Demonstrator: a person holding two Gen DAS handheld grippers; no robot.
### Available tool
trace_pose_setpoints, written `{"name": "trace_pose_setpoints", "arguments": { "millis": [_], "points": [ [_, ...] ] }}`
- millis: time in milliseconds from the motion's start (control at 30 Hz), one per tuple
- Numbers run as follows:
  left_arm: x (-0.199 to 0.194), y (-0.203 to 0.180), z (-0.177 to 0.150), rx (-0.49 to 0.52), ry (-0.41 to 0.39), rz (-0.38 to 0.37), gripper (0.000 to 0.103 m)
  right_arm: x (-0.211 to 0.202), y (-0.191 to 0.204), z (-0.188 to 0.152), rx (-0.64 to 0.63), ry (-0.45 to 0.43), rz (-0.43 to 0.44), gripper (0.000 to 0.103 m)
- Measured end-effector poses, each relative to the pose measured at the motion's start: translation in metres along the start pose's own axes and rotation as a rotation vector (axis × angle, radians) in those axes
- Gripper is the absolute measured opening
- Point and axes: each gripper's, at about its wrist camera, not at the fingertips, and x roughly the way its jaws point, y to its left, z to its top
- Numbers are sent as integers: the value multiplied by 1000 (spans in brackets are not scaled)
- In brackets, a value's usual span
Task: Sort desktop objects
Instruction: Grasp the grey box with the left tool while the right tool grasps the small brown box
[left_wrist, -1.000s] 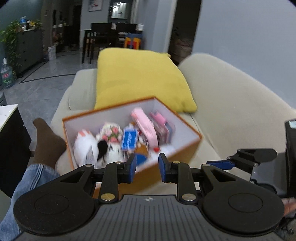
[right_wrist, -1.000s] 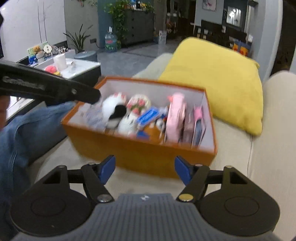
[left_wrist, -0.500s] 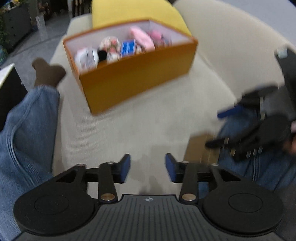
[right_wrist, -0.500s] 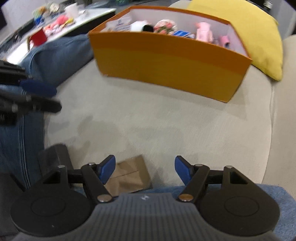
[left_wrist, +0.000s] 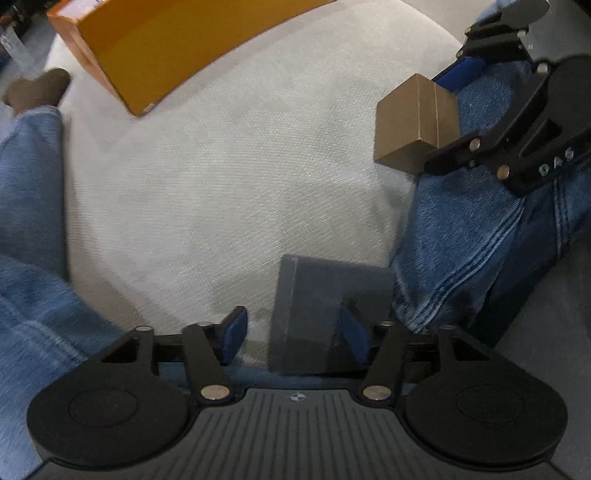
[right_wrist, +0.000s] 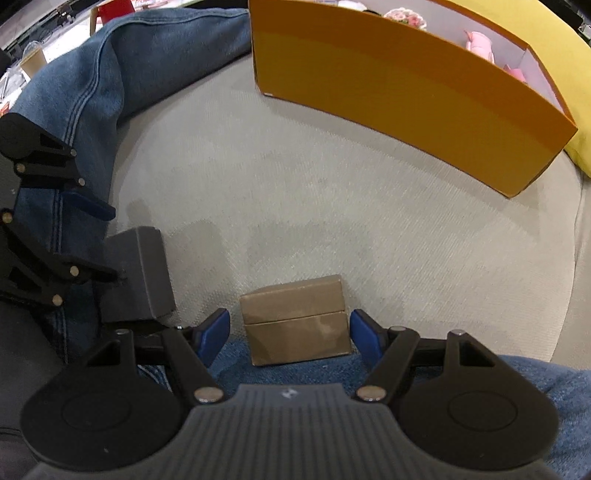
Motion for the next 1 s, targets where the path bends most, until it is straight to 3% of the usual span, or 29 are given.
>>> {"name": "trace_pose_setpoints", "arguments": {
  "millis": [167,333,567,767,1000],
  "points": [
    [17,-1,1,-17,58,-104,82,5,1,-1,-18,5,-14,73],
    [27,-2,-2,-58,68,-135,81,7,1,-2,-22,4,-19,73],
    [0,-4,-16,-94,20,-158,54,4,-2,-4,10,-21,-22,66],
    [-23,-3,-18,-140,-44,-195,43,0,0,-5,9,-38,-11,64],
    [-72,20,-1,-248,-188,-164,40,-14,-9,1,37,-75,21,64]
  ]
}}
